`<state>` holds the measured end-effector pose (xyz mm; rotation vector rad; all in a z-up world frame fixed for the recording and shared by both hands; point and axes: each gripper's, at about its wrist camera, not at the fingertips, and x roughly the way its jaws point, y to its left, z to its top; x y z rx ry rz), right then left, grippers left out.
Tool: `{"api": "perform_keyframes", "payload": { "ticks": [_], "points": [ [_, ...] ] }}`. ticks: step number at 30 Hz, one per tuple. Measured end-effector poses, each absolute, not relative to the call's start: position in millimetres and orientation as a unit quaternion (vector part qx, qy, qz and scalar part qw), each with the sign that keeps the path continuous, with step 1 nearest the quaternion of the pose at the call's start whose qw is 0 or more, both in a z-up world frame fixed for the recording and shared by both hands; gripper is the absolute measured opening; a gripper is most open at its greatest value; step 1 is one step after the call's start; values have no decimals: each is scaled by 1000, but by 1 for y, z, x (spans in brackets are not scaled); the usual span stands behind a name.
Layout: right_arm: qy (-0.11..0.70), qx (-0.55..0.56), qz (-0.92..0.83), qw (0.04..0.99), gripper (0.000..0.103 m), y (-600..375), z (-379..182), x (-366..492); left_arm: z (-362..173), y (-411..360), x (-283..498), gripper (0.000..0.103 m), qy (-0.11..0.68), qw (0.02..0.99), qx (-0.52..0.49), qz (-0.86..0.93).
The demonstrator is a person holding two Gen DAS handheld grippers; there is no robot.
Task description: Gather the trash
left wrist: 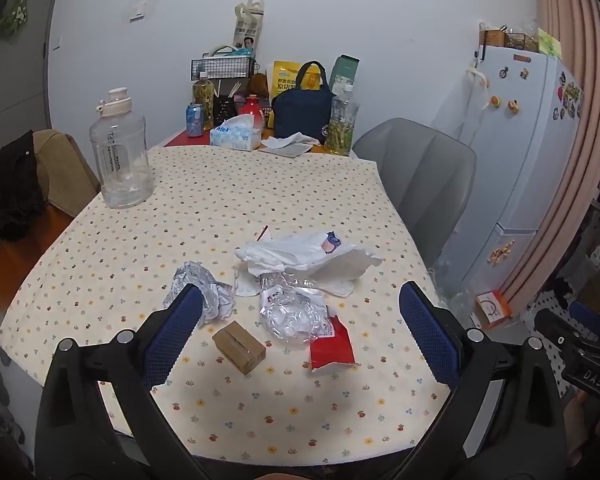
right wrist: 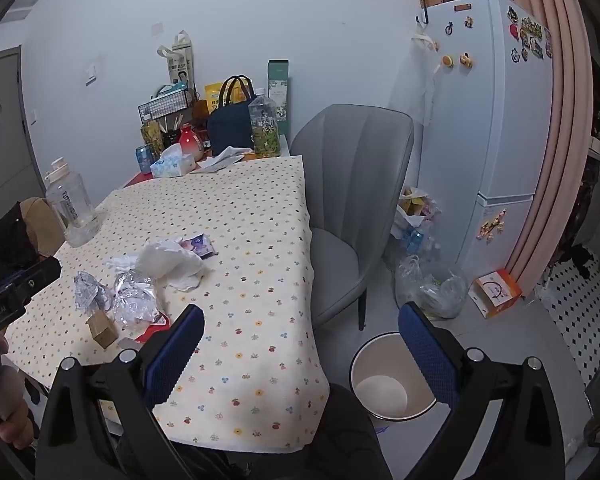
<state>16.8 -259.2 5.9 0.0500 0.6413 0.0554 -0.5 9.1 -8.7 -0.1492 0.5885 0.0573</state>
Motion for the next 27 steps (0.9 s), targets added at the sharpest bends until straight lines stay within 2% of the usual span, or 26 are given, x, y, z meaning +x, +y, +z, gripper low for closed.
{"api": "perform_keyframes", "payload": {
  "ticks": [27],
  "points": [
    [319,40,18,947,95,-269,-3,21,-15,-1,2,97,297,953,-65,22]
  ]
}}
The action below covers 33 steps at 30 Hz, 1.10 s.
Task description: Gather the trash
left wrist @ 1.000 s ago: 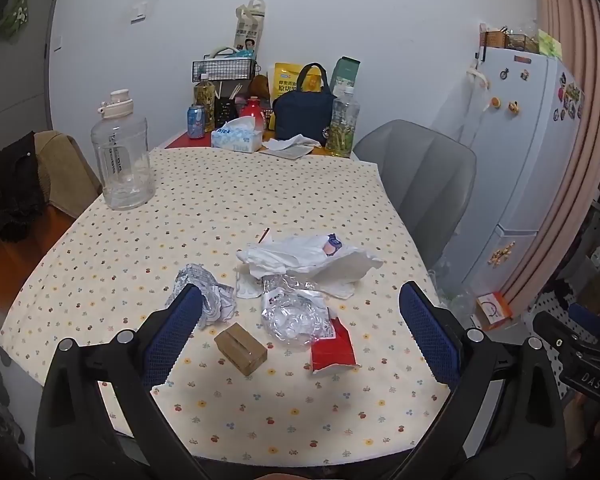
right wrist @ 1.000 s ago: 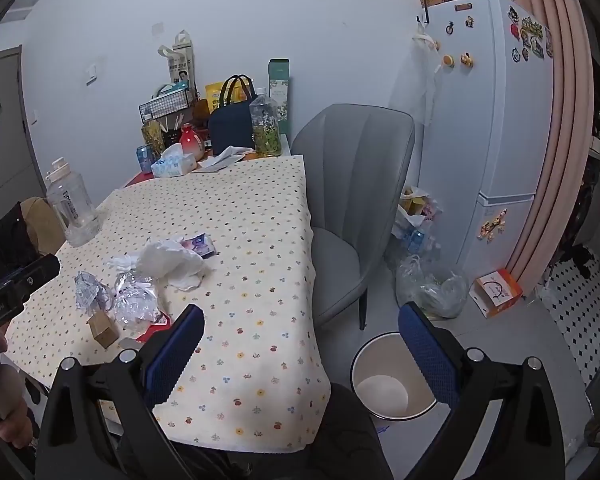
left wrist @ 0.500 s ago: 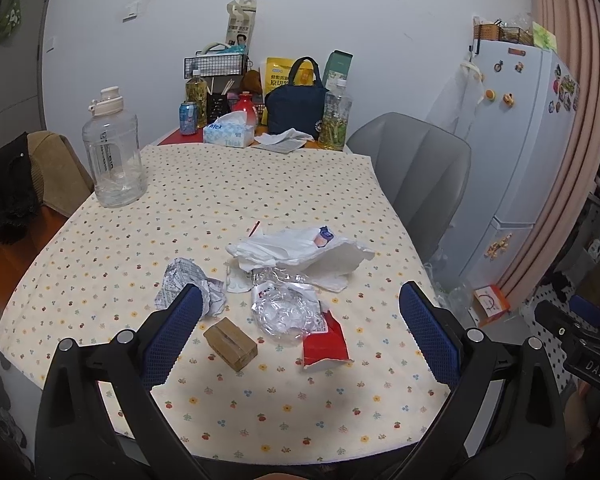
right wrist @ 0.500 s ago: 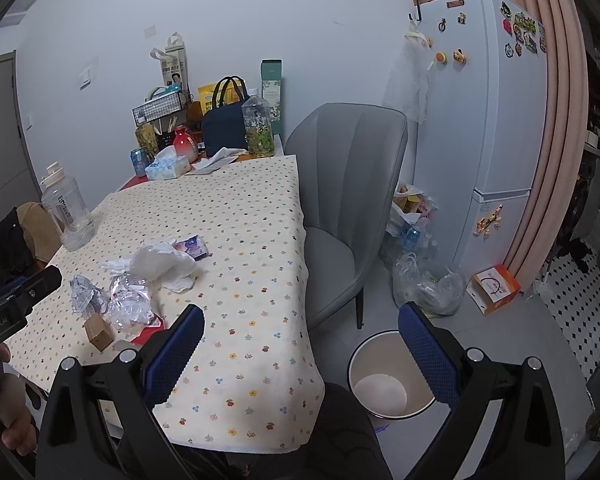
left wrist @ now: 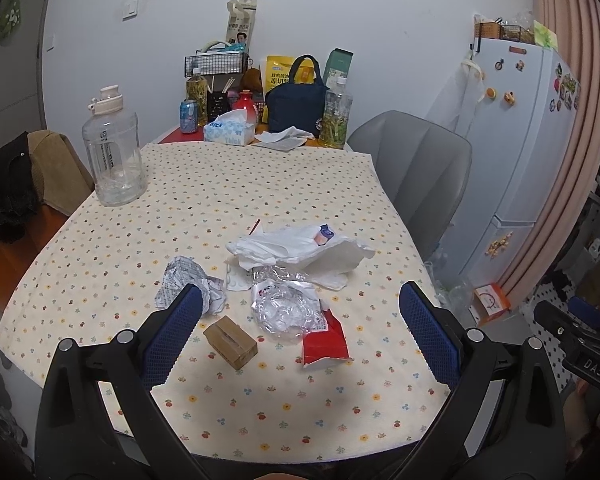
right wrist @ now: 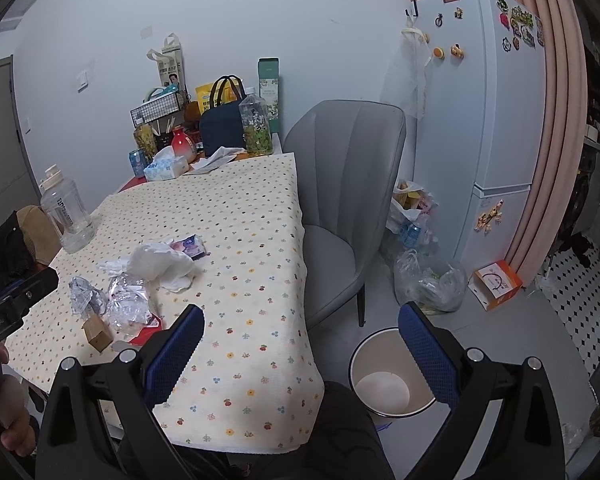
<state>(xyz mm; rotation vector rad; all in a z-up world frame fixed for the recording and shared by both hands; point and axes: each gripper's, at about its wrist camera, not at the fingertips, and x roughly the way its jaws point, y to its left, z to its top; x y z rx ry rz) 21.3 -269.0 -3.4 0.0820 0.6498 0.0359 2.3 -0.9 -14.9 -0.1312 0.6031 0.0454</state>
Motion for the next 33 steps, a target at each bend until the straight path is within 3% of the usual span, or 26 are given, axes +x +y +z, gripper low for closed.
{"api": "perform_keyframes", "payload": {
  "ticks": [33],
  "points": [
    [321,45,15,946,95,-274,-6,22,-20,0,4,97,301,951,-69,23]
  ]
}}
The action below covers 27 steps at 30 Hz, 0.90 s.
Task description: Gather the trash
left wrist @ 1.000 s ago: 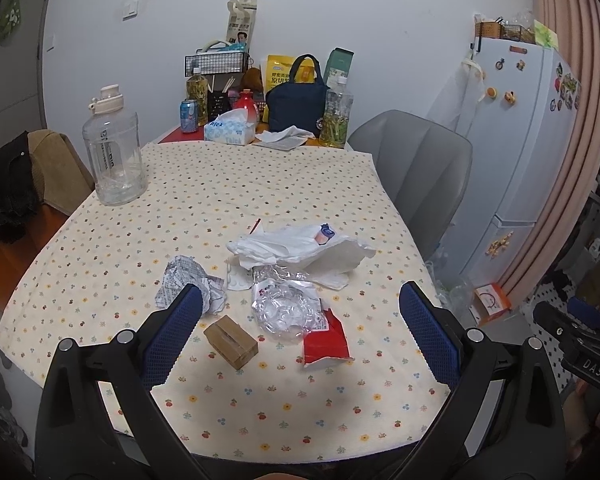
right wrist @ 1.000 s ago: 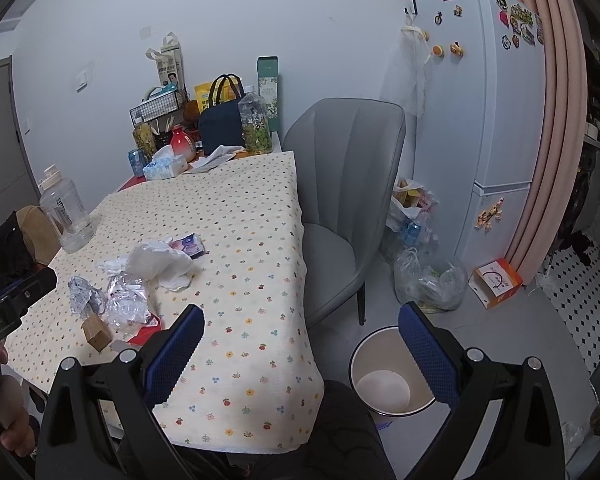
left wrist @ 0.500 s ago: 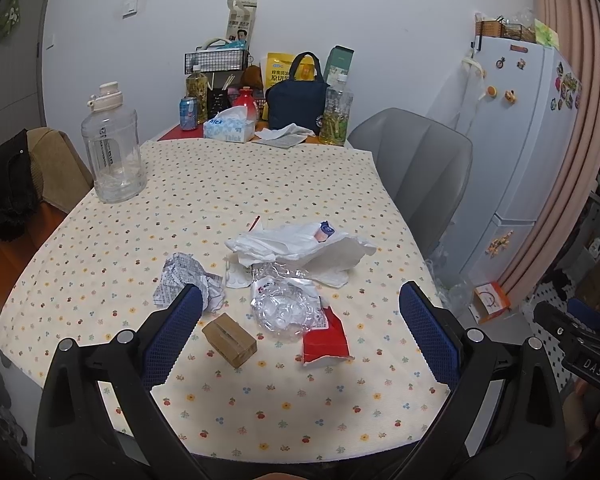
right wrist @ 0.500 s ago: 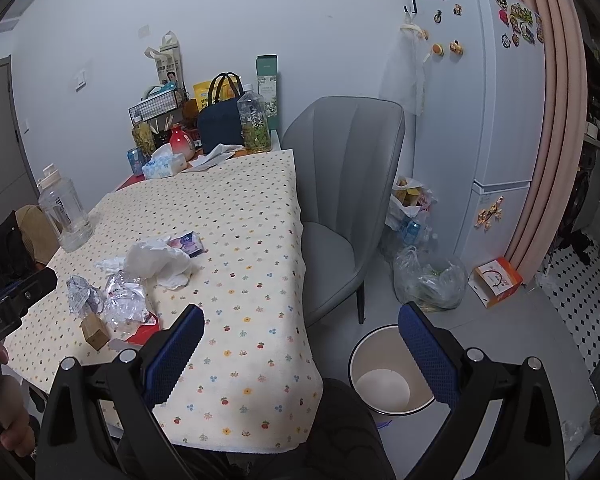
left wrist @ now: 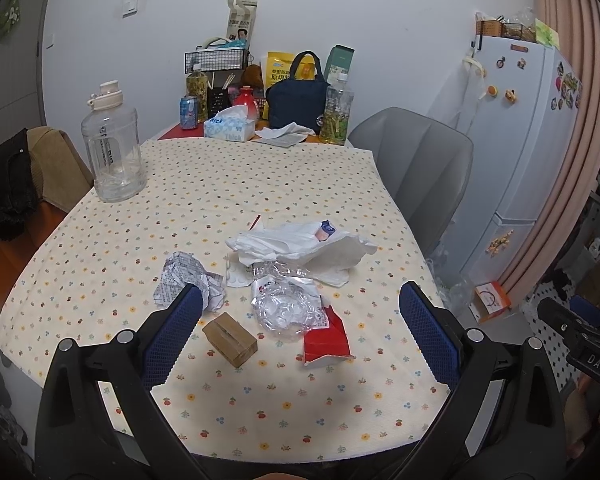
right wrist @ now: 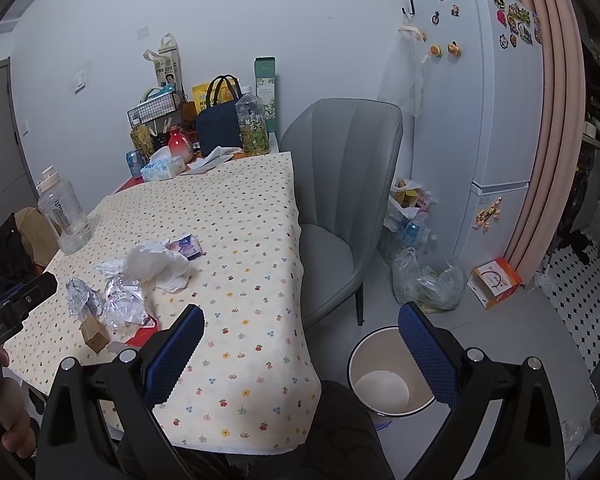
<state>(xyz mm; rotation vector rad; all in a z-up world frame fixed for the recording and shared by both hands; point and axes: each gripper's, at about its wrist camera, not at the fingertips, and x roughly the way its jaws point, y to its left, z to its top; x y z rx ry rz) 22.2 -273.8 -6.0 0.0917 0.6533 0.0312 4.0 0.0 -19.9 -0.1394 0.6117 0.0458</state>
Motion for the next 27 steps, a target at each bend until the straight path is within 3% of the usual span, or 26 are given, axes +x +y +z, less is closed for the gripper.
{"api": "perform_keyframes", "payload": {
  "ticks": [27],
  "points": [
    [346,18,123,930,95,-209,-29,48,-52,69,5,97,321,938,-120,51]
  ]
}}
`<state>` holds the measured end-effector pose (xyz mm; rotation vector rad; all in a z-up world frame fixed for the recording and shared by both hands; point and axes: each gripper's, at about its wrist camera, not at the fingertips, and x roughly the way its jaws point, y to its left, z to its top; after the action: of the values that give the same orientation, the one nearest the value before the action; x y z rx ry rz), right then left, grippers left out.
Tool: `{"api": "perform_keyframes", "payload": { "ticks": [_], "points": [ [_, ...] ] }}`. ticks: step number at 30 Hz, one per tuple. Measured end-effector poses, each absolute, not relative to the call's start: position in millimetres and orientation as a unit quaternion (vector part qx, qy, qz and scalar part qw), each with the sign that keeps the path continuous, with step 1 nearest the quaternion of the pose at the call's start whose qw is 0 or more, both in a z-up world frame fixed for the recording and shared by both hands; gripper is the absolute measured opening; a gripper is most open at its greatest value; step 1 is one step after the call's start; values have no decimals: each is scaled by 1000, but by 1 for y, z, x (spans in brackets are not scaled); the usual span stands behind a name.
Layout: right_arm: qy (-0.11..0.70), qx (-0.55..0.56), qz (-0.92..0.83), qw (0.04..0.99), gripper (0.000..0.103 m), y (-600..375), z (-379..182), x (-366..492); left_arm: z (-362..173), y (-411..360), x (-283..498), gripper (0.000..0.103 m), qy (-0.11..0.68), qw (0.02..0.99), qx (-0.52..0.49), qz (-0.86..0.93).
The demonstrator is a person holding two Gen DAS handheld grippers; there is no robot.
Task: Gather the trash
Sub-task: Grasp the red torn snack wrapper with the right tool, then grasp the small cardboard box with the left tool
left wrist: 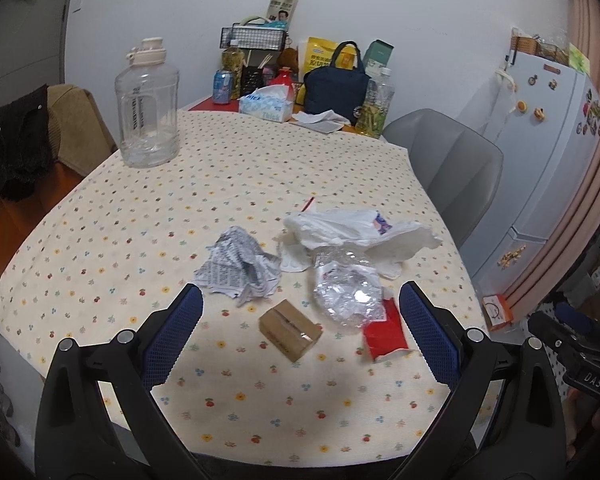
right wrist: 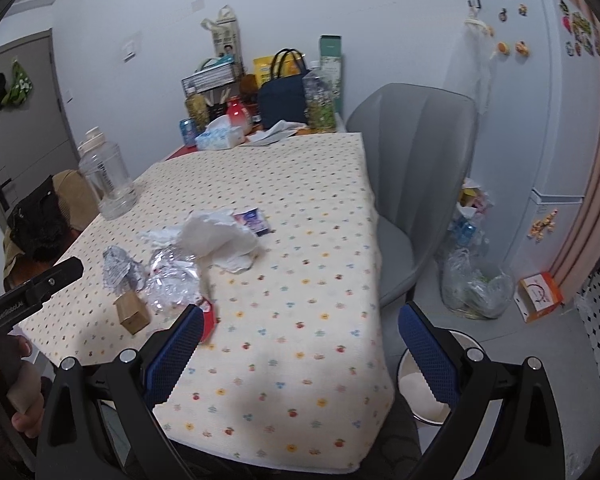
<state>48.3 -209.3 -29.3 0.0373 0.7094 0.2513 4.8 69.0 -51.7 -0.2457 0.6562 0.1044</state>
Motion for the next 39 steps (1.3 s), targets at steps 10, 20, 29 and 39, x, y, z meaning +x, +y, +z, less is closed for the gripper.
{"api": "perform_keyframes", "payload": {
  "ticks": [10,20,29,39],
  "points": [
    [381,4,201,903,85,-160,-50,60,-70,103,-1,94,331,929,-149,73],
    [408,-22,237,881,87,-109,-75,62,-87,120,-7,81,349,920,-152,89],
    [429,-30,223,875,50,-87,-102,78,-100,127,-2,80,361,915,-162,75],
    [424,-4,218,879,49,-115,-96,75,-114,94,21,80,381,912,-150,31]
  ]
}}
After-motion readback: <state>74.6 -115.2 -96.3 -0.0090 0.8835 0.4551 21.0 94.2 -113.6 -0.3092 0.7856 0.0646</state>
